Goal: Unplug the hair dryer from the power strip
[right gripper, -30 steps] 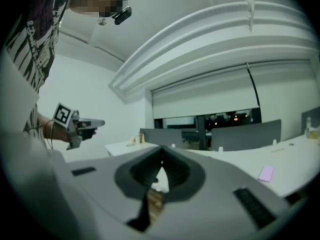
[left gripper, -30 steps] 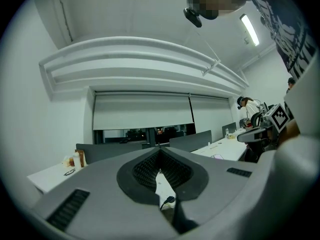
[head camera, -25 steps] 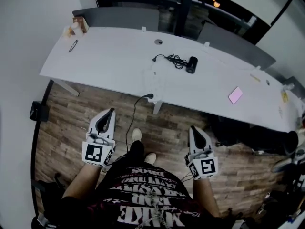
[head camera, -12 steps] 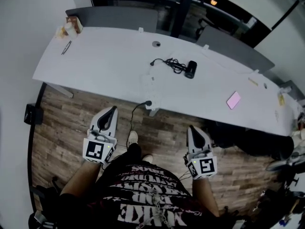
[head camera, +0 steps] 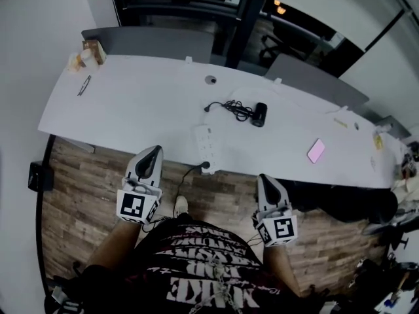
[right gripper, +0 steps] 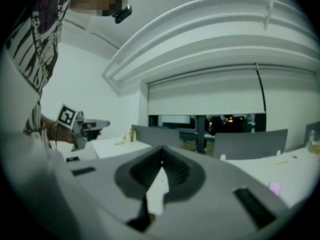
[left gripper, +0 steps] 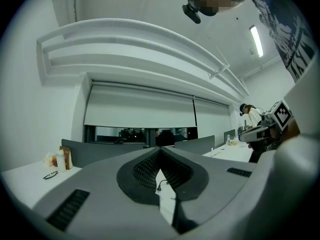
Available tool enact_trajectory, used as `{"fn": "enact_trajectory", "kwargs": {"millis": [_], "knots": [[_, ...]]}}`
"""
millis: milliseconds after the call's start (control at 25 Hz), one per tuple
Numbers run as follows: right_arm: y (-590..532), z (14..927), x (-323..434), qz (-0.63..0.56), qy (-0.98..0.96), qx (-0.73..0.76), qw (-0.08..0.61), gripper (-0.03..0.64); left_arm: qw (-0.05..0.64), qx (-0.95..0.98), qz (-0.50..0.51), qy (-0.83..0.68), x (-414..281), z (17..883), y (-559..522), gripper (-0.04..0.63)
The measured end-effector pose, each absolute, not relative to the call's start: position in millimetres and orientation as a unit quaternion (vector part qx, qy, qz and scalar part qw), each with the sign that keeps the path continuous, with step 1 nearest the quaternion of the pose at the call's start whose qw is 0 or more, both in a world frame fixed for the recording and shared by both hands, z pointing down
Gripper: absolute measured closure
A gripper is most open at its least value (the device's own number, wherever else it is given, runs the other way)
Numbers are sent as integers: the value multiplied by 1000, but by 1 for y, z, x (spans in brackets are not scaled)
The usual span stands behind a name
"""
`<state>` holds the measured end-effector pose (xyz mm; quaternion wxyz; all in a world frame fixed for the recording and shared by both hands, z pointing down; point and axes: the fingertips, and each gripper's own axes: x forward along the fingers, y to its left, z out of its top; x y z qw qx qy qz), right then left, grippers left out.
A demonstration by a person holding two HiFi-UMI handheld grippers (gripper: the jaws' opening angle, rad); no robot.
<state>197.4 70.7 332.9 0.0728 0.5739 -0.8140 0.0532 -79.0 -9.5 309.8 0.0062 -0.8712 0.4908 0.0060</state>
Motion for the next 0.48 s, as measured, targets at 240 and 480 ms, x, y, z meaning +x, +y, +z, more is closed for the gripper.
{"fn": "enact_trajectory", "kwargs": {"millis": [240,480], "knots": [[51,327,184,44,-799,593,91,586,-14,-888,8,459,-79,328,-44,574],[41,327,184,58,-789,602,105,586,-51,-901,8,431,-60,355,-61,574]]}}
